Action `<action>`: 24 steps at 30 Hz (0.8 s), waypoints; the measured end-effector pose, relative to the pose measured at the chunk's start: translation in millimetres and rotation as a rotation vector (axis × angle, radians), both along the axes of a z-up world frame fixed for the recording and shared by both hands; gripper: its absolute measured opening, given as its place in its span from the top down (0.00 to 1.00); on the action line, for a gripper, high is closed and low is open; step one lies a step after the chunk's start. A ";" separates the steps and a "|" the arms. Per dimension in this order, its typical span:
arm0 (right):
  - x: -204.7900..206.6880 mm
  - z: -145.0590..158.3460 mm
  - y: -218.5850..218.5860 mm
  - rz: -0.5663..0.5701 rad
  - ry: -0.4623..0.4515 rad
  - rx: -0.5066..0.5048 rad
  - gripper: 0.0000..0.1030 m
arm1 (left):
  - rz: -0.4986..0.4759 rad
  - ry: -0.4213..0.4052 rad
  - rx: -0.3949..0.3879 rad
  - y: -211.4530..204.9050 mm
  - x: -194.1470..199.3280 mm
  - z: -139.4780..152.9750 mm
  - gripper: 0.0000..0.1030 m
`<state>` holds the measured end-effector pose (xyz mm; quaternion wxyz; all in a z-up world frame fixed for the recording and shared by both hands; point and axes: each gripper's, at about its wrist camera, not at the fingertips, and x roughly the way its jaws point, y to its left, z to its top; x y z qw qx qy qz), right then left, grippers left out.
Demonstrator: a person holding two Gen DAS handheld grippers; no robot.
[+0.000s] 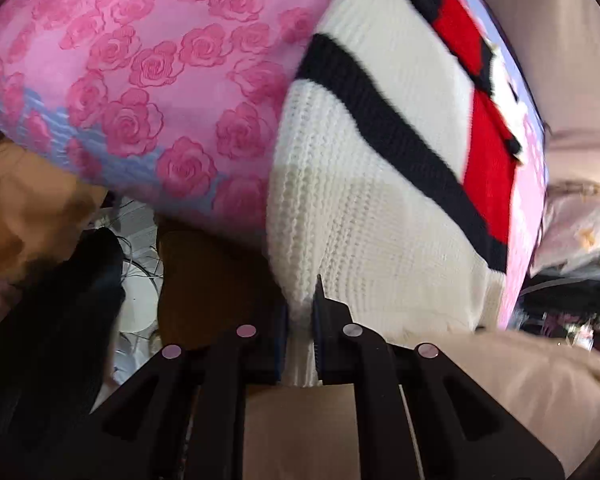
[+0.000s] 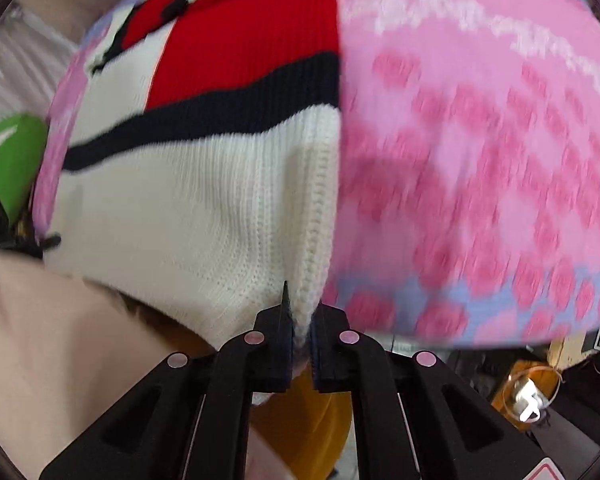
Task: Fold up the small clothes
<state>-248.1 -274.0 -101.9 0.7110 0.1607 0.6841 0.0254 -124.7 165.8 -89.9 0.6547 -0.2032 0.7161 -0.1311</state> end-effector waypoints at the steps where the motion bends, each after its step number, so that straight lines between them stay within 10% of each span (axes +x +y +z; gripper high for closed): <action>1: -1.0 5.3 3.2 0.019 0.002 0.001 0.95 | -0.001 -0.016 -0.005 -2.1 4.3 7.3 0.91; 8: 88.6 65.0 -39.6 -0.128 -0.283 0.035 0.94 | 0.068 -0.323 -0.058 -18.7 115.8 49.8 0.90; 16: 207.2 -4.8 -52.8 -0.242 -0.327 0.056 0.91 | 0.124 -0.351 0.035 -53.6 210.3 -8.9 0.84; 20: 193.9 9.8 -64.0 -0.341 -0.387 0.053 0.73 | 0.213 -0.425 -0.008 -33.2 191.6 8.9 0.42; 24: 164.0 41.6 -62.6 -0.341 -0.496 -0.058 0.42 | 0.178 -0.581 0.058 -20.1 166.8 35.5 0.26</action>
